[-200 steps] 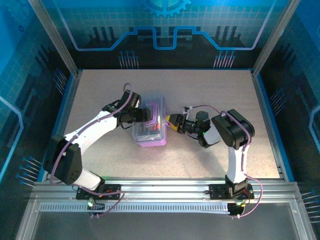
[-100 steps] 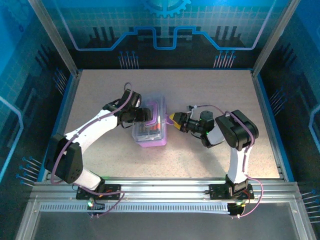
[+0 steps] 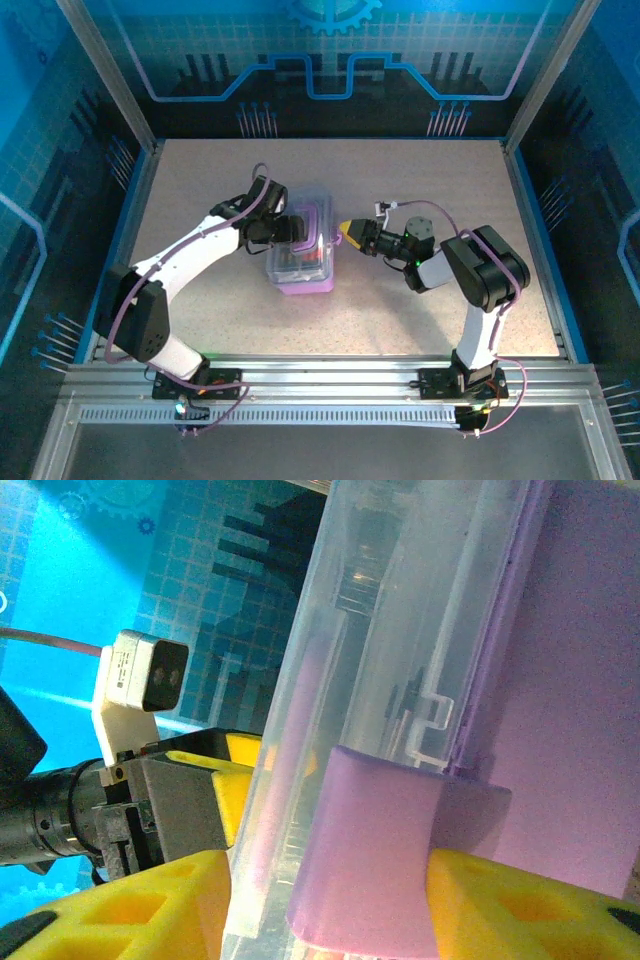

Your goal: Pack the tool kit

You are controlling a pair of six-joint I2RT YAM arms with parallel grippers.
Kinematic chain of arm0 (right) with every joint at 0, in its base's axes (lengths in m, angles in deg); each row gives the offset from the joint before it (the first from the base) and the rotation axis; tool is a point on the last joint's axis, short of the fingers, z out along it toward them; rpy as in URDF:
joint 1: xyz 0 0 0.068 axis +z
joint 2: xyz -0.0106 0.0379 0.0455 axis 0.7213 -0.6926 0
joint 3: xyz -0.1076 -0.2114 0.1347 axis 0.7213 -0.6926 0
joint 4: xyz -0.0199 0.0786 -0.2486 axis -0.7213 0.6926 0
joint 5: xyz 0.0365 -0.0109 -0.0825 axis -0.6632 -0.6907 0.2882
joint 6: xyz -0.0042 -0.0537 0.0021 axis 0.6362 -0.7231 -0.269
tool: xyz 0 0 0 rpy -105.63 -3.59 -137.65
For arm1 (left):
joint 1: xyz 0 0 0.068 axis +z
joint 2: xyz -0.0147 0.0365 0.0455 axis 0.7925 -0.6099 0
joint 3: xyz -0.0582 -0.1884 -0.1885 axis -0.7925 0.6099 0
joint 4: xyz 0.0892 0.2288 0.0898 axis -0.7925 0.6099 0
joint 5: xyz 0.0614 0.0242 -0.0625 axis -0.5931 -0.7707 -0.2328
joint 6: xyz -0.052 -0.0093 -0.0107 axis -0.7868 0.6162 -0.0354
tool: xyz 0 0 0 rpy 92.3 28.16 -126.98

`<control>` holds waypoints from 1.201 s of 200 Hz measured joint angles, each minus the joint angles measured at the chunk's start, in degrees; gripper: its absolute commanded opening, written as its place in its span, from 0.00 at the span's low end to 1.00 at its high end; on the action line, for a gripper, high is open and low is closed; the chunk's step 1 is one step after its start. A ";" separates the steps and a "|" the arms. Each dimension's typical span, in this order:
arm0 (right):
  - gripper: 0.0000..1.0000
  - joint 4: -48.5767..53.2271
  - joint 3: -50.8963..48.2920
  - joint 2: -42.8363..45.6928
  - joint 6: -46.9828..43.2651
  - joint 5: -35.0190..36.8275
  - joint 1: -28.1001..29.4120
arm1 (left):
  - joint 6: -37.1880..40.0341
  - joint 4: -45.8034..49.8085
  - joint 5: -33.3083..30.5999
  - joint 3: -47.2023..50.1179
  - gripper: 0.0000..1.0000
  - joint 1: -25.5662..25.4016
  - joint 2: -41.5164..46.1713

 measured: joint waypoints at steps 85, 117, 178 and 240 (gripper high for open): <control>0.34 4.55 0.02 0.28 -2.47 0.68 0.02 | -0.17 1.44 -1.68 -2.14 0.69 -1.79 -1.64; 0.33 4.79 0.02 0.00 -2.45 1.38 0.00 | -0.17 3.32 -4.33 -4.00 0.68 -3.34 -3.26; 0.33 4.76 0.02 -2.54 -2.47 1.75 -0.48 | -0.50 6.51 -10.69 -8.13 0.66 -6.78 -7.13; 0.51 7.06 0.04 -2.54 -4.46 1.77 -0.59 | -0.68 6.56 -10.82 -8.13 0.67 -6.84 -7.13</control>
